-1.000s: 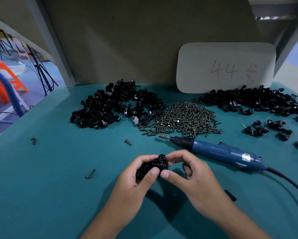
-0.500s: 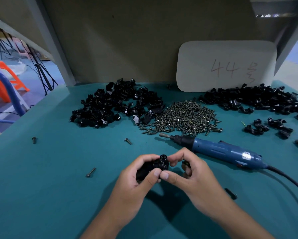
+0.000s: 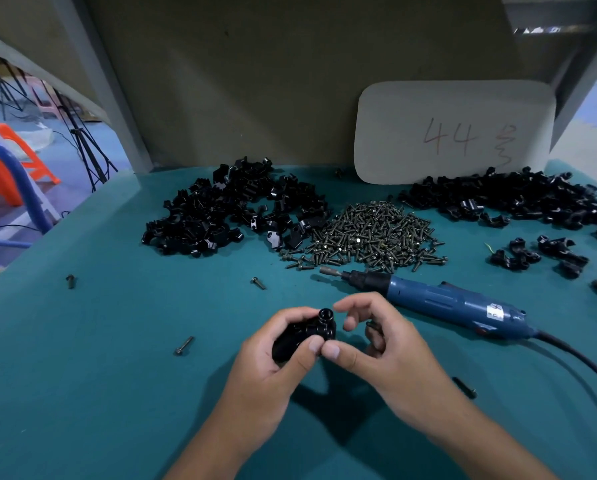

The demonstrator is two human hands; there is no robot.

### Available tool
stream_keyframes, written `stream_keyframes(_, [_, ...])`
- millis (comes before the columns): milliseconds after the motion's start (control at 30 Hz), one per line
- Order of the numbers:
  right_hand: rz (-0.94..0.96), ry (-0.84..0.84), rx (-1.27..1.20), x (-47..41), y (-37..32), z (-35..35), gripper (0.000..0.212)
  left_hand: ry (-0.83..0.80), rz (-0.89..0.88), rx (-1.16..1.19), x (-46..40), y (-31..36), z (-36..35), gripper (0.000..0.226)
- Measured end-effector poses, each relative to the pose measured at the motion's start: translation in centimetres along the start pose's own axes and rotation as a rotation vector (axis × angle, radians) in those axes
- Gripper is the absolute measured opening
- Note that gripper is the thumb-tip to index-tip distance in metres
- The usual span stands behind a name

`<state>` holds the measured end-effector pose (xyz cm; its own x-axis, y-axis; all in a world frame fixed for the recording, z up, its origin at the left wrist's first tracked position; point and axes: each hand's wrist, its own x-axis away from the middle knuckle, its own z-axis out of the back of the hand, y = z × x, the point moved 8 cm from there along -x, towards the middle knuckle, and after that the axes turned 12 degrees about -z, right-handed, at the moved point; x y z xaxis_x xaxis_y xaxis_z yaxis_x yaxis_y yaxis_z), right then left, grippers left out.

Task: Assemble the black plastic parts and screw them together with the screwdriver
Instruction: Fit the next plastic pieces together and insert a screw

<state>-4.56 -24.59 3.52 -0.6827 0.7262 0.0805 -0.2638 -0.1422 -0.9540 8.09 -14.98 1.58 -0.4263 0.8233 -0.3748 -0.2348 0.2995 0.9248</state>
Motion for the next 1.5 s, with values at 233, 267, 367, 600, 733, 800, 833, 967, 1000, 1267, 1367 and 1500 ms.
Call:
stream_keyframes(233, [-0.415, -0.214, -0.785, -1.1, 3.1, 0.1, 0.043, 0.054, 0.031, 0.014, -0.1, -0.2, 0.4, 0.030])
stream_keyframes(267, [-0.422, -0.237, -0.797, -1.0, 3.0, -0.1, 0.043, 0.065, 0.029, 0.024, -0.2, -0.1, 0.5, 0.030])
stream_keyframes(367, [-0.417, -0.250, -0.780, -1.1, 3.1, -0.1, 0.039, 0.081, 0.022, 0.030, -0.3, 0.1, 0.7, 0.034])
stream_keyframes(600, [-0.338, -0.194, -0.650, -1.2, 2.7, 0.3, 0.036, 0.095, 0.018, 0.006, -0.3, 0.1, 1.0, 0.031])
stream_keyframes(733, [-0.216, -0.144, -0.434, -1.2, 1.9, 0.2, 0.029, 0.080, 0.031, -0.019, -0.2, -0.2, 0.9, 0.029])
stream_keyframes(800, [-0.106, -0.104, -0.240, -0.9, 1.2, 0.3, 0.033, 0.084, 0.028, -0.033, -0.2, -0.2, 0.9, 0.029])
stream_keyframes(833, [-0.056, -0.073, -0.146, -0.7, 0.8, 0.4, 0.035, 0.089, 0.026, -0.039, -0.2, -0.2, 1.0, 0.030])
stream_keyframes(967, [0.042, -0.041, -0.182, -0.3, -0.6, 0.6, 0.033, 0.081, 0.019, -0.038, -0.2, 0.0, 1.0, 0.033])
stream_keyframes(1000, [0.036, -0.053, -0.238, -0.3, -0.7, 0.6, 0.028, 0.076, 0.017, -0.034, -0.2, 0.0, 1.0, 0.034])
stream_keyframes(1267, [0.047, 0.012, -0.404, -0.1, -0.9, 1.0, 0.022, 0.081, -0.011, -0.038, -0.3, 0.3, 0.8, 0.033])
stream_keyframes(1367, [0.083, 0.045, -0.383, 0.2, -1.2, 0.9, 0.024, 0.083, -0.016, -0.028, -0.3, 0.3, 0.8, 0.032])
stream_keyframes(1500, [0.113, 0.053, -0.307, 0.5, -1.5, 0.8, 0.023, 0.076, -0.023, -0.026, -0.3, 0.2, 1.0, 0.032])
